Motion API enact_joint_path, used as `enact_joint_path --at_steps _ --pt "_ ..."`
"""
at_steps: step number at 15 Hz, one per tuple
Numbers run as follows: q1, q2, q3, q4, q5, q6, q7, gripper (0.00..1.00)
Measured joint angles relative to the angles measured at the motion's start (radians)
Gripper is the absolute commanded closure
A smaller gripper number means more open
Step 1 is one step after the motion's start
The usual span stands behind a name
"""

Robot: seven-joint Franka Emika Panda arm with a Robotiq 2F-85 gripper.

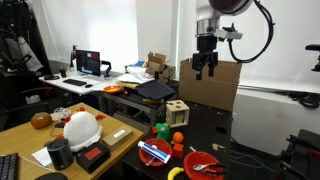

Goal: Pick up the blue and white tube from the red bowl and place it on top of the wooden box

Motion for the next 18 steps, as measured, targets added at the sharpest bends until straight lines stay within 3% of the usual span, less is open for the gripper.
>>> enact_joint_path --at_steps 7,18 --pt "0.074 0.258 0.026 0.216 0.034 0.01 0.001 0.0" --pt "0.211 0.531 0.044 0.471 0.012 0.011 0.033 0.0"
